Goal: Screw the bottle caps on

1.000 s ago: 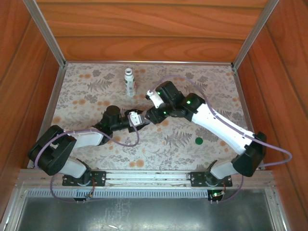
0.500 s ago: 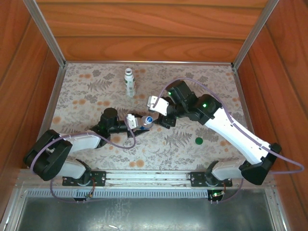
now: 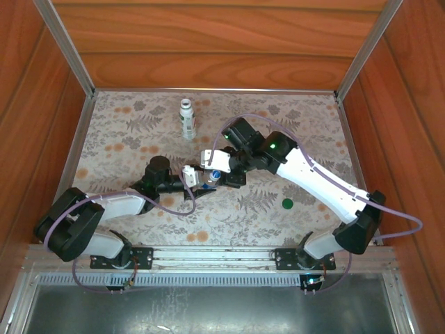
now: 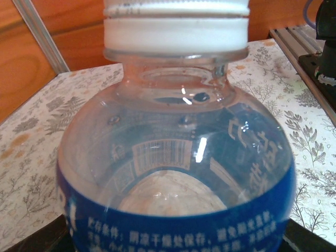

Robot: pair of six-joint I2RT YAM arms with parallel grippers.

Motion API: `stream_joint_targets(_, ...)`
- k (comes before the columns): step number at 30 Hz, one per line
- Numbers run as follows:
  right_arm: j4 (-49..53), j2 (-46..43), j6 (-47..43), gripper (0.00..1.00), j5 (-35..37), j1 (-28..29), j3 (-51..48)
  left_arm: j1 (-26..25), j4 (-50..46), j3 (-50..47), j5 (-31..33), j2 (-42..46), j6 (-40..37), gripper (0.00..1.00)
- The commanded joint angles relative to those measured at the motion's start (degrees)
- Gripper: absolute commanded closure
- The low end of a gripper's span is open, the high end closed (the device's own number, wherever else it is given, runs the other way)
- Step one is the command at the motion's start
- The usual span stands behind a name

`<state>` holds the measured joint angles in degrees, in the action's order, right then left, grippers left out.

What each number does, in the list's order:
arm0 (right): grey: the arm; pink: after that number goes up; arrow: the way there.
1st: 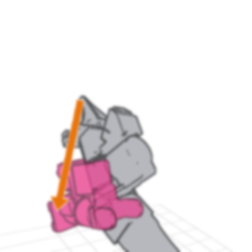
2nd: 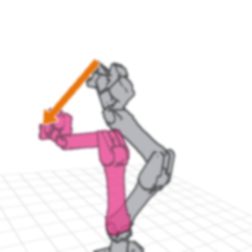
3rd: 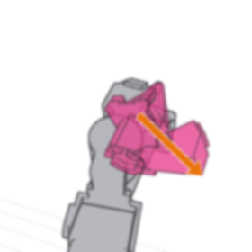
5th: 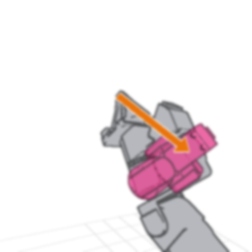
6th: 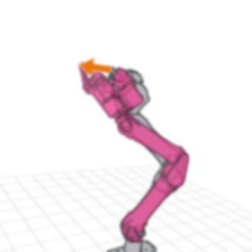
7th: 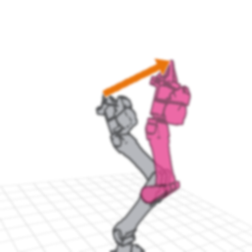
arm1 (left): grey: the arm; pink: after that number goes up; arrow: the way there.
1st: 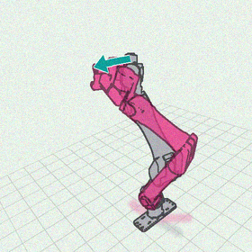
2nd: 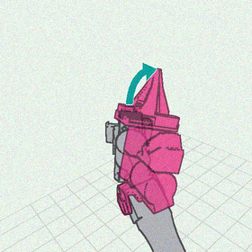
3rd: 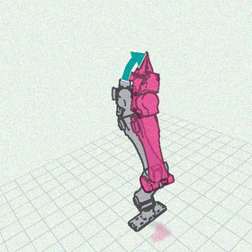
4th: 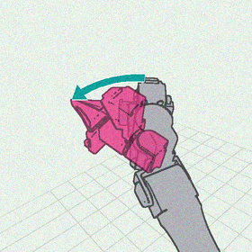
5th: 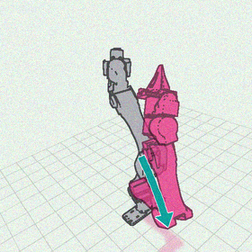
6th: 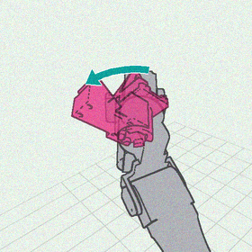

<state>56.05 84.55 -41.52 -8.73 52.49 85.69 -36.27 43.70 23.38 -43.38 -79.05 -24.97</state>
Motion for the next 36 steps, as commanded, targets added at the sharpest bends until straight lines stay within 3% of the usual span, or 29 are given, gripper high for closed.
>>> stream_joint_targets(1, 0.9, 1.0, -1.8, 0.44, -2.0, 0.2, 1.9, -0.3, 0.2, -0.2, -1.7, 0.9, 0.5, 0.4)
stream_joint_targets(5, 0.5, 1.1, -1.4, 0.58, -1.8, 0.2, 1.9, -0.3, 0.2, -0.1, -1.7, 0.8, 0.4, 0.4)
stream_joint_targets(10, 1.4, 1.3, -1.2, 0.61, -3.5, 0.2, 2.6, -0.3, 0.1, 0.1, -1.7, 0.2, 0.4, 0.4)
stream_joint_targets(15, 2.0, 1.5, -0.6, 0.81, -3.8, 0.2, 2.7, -0.3, 0.0, 0.2, -1.7, 0.3, 0.4, 0.4)
stream_joint_targets(20, 1.1, 1.5, 2.2, 0.83, -3.5, 0.3, 2.6, -0.3, 0.0, 0.1, -0.6, 0.8, 0.2, 0.41)
stream_joint_targets(31, -6.5, 2.0, 33.4, 0.92, 4.7, 0.2, 0.9, -0.3, 0.0, 3.1, 10.8, -1.4, -4.9, 0.43)
stream_joint_targets(36, -4.4, 3.5, 48.4, 0.92, 8.2, 0.2, 2.0, -0.3, -0.1, 4.6, 13.2, -3.5, -6.7, 0.43)
